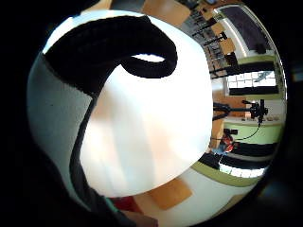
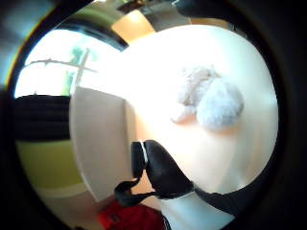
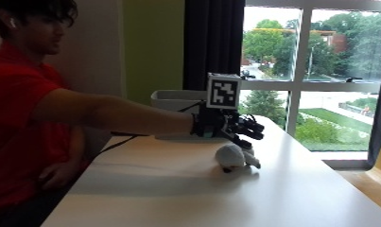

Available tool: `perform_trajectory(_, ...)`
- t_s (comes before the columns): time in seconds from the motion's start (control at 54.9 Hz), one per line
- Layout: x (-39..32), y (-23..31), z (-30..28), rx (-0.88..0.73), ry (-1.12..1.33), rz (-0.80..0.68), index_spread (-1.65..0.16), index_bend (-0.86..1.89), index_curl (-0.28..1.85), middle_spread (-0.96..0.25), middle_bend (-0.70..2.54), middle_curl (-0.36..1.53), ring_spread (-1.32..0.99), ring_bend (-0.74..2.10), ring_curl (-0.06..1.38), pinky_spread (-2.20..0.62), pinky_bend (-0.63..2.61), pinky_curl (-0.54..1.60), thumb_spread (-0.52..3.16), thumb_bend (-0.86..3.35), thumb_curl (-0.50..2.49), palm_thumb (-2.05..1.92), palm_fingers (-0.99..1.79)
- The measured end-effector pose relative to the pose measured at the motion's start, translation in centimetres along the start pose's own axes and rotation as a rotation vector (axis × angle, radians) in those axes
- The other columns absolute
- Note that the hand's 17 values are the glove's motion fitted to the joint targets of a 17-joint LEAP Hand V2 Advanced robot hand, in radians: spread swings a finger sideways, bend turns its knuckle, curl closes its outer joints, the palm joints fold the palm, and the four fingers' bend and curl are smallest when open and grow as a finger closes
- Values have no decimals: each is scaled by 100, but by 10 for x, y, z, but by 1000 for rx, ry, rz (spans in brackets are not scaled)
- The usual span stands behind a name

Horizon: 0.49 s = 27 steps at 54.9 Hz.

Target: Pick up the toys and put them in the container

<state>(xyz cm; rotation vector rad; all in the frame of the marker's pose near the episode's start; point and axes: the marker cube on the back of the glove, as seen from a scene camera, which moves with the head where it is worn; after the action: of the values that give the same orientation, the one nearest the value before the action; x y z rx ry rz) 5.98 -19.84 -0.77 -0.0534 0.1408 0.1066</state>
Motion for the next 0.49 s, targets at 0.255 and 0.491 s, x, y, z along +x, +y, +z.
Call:
perform_trajectory(0.255,-25,-25,45,-114,-46,-61,-36,8,31,-10,18,34,-3,32,29,8,113,36,104,-4,28,-3,-9)
perform_trajectory(0.491,-35,-30,62,-207,48,-131,-39,13,27,-9,10,29,-4,44,33,2,130,40,108,0,30,5,1)
